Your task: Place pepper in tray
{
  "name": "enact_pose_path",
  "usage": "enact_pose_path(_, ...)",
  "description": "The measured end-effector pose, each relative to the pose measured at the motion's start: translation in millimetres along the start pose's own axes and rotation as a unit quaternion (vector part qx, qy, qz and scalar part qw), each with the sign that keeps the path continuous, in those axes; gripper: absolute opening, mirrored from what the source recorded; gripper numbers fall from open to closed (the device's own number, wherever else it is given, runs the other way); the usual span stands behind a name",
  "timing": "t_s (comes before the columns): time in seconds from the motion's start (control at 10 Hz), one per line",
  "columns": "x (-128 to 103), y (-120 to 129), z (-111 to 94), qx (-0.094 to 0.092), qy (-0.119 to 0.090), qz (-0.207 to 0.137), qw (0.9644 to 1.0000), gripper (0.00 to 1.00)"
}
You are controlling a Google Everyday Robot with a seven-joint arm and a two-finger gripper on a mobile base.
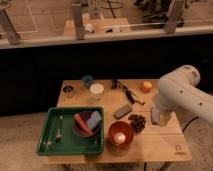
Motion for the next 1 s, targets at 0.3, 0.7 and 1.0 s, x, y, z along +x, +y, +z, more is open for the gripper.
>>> enact_pose_path(0.3,-82,11,-18,0.034,0.033,-0.103,0.9936,0.80)
enact_pose_path(0.7,-175,49,-40,0.081,0.079,-0.246,0.9627,0.80)
enact_pose_path(1.0,-186,57,-42,0.086,0.092,-0.271,0.9544,0.80)
